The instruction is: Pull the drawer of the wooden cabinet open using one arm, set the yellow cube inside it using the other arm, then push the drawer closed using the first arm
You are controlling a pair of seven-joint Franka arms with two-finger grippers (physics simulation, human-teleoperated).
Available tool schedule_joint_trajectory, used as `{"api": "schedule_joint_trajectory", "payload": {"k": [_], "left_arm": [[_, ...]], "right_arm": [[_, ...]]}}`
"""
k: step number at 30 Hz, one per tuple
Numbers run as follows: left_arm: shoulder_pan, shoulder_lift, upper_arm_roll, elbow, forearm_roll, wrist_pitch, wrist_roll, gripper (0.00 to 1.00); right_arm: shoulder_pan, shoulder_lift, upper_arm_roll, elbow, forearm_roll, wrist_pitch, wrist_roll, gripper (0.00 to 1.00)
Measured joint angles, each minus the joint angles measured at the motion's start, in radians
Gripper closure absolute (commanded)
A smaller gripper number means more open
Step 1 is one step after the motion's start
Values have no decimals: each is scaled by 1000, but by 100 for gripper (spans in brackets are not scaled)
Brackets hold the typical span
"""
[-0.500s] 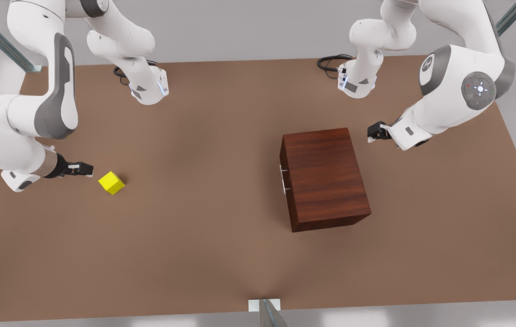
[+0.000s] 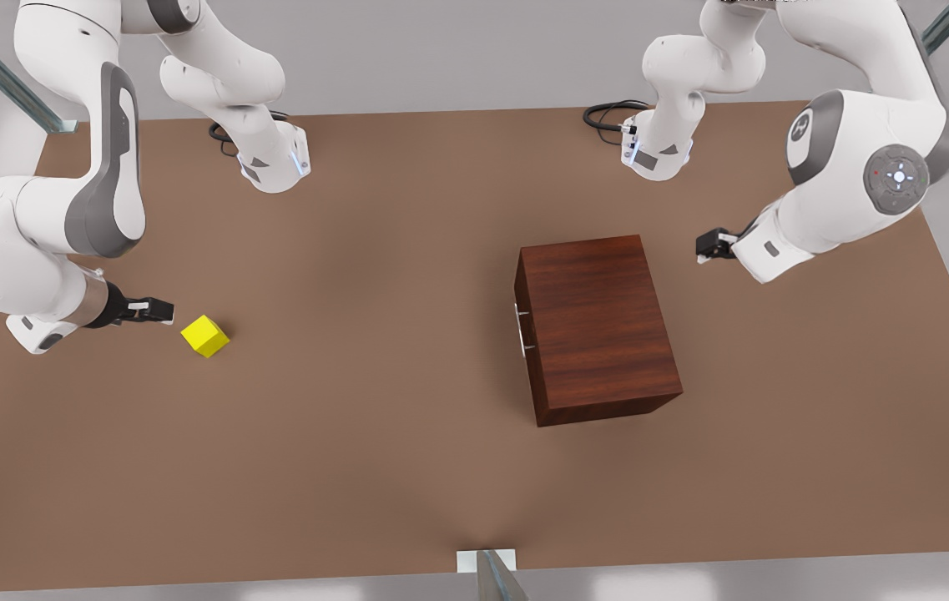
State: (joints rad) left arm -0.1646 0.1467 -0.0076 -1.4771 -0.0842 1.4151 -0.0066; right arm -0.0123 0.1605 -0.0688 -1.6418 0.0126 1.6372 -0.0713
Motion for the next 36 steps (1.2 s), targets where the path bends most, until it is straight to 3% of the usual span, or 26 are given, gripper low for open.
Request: {"api": "schedule_joint_trajectory", "payload": {"k": [2,7,11,20,28,36], "left_arm": [[-39,61,-2,2,21,46,-15,0],[-386,209,-5,106,144,140,-147,0],[-535,387,-4,247,211,152,-305,0],[-576,549,-2,384,253,237,-623,0],[-651,612,2,374,322,346,-868,0],[-651,653,3,362,391,231,-1042,0]], "right_arm": [[0,0,0,0,0,0,-1,0],[0,1,0,1,0,-1,-3,0],[1,18,1,21,0,-1,-4,0],[2,32,1,28,-2,-2,-6,0],[3,35,2,29,-3,-2,-7,0],[3,41,2,29,-4,-2,-7,0]]}}
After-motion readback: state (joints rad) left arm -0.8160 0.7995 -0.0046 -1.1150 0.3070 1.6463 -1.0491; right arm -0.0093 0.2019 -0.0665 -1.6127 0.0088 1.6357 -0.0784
